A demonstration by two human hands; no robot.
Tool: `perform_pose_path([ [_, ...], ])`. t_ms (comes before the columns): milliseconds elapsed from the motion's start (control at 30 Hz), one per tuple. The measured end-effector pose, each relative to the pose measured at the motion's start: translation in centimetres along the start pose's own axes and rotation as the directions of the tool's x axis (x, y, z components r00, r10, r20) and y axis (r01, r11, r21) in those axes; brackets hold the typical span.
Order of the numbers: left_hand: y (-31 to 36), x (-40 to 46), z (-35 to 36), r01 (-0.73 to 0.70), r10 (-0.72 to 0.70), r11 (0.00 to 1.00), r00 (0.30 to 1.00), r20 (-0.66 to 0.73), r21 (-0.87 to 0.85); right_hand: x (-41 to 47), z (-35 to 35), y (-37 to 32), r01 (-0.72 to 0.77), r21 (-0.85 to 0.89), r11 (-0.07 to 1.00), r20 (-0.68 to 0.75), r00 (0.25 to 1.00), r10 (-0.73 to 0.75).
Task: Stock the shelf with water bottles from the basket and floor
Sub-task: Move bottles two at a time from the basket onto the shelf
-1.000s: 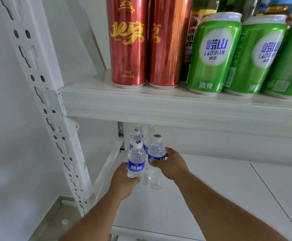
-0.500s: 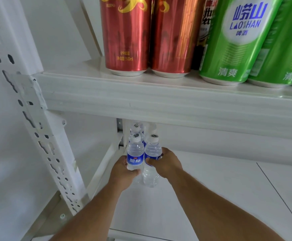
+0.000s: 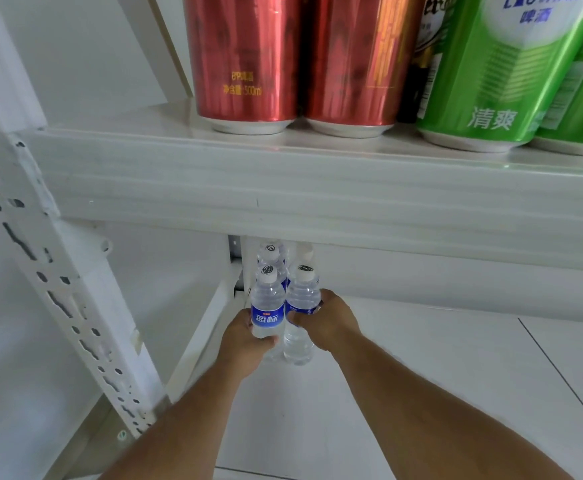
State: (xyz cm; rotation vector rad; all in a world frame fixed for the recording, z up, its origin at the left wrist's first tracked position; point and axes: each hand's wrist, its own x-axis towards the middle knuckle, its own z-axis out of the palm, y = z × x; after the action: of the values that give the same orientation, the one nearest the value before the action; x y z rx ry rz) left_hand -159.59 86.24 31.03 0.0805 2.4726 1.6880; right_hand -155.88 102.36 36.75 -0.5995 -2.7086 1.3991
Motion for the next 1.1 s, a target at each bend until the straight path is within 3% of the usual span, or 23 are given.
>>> perform_pose_path([
  [667, 2.1, -5.1, -1.8, 0.031, -0.083, 0.954, 0.984, 0.161, 0.299, -3.4, -0.7, -0.1, -0.140, 0.008, 0.990, 0.032, 0.990, 0.139],
  [933, 3.2, -9.9, -4.1, -0.113, -0.052, 0.826, 0.960, 0.274, 0.552, -9.7, -0.8, 0.1, -0.081, -0.302, 0.950, 0.048, 0.994, 0.100],
  [1033, 2.9, -11.4, -5.1, -0.179, -0.045, 0.725, 0.951, 0.305, 0.665, -12.7, -0.7, 1.0, 0.064, -0.562, 0.825, 0.098, 0.995, -0.011],
  [1100, 2.8, -12.4, -5.5, -0.216, -0.024, 0.678, 0.949, 0.315, 0.703, -14.3, -0.7, 1.5, 0.113, -0.639, 0.761, 0.135, 0.990, -0.034],
])
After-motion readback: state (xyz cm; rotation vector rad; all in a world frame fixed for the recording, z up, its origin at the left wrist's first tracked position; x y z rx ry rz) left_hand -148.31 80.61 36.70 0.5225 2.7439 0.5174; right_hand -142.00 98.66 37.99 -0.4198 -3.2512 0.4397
